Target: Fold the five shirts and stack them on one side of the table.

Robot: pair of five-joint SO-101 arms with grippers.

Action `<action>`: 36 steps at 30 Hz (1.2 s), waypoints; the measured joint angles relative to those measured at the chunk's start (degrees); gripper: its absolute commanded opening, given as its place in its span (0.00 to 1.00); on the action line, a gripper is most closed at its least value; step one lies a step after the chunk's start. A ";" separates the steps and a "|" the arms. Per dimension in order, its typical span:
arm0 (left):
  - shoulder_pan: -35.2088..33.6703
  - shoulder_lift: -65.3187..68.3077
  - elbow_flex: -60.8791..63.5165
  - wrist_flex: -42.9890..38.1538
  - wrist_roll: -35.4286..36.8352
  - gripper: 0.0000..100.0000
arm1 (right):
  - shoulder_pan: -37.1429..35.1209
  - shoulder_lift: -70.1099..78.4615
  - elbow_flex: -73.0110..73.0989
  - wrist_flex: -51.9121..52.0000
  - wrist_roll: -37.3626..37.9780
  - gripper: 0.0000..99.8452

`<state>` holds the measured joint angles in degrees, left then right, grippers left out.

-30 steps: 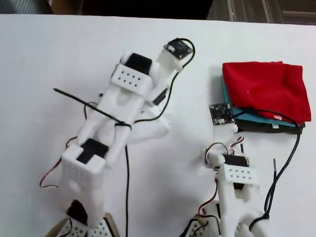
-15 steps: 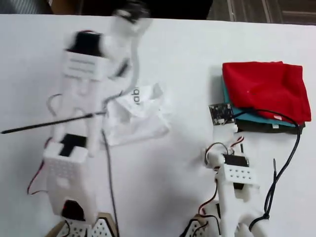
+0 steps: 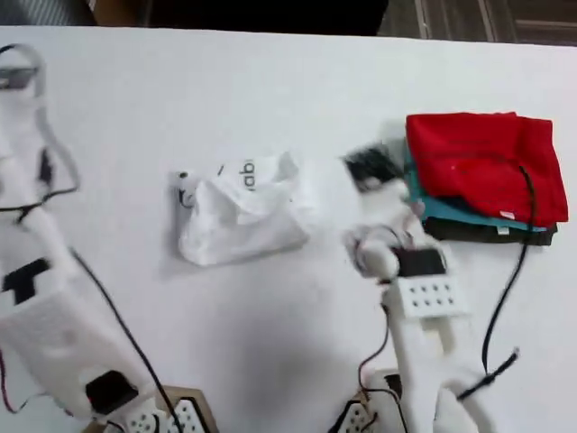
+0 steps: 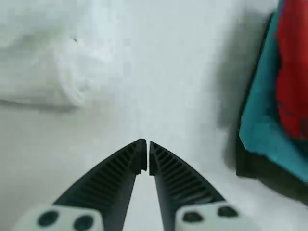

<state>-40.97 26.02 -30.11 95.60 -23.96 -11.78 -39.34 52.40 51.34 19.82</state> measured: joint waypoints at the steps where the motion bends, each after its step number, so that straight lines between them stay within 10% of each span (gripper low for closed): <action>1: -2.37 0.00 1.67 -1.05 -0.53 0.03 | -2.55 1.85 -4.13 1.93 0.00 0.02; 11: -20.66 0.00 18.02 -10.64 -1.05 0.03 | -15.74 37.63 -48.44 13.36 0.00 0.02; 23: -17.41 -0.18 34.55 -16.44 5.54 0.03 | -23.82 75.16 -83.34 19.25 0.00 0.02; 36: -13.36 -1.58 42.81 -24.53 14.51 0.03 | -24.97 79.03 -92.22 40.79 0.44 0.02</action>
<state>-54.33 24.44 12.70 71.08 -9.45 -36.75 39.69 -39.82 92.13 20.26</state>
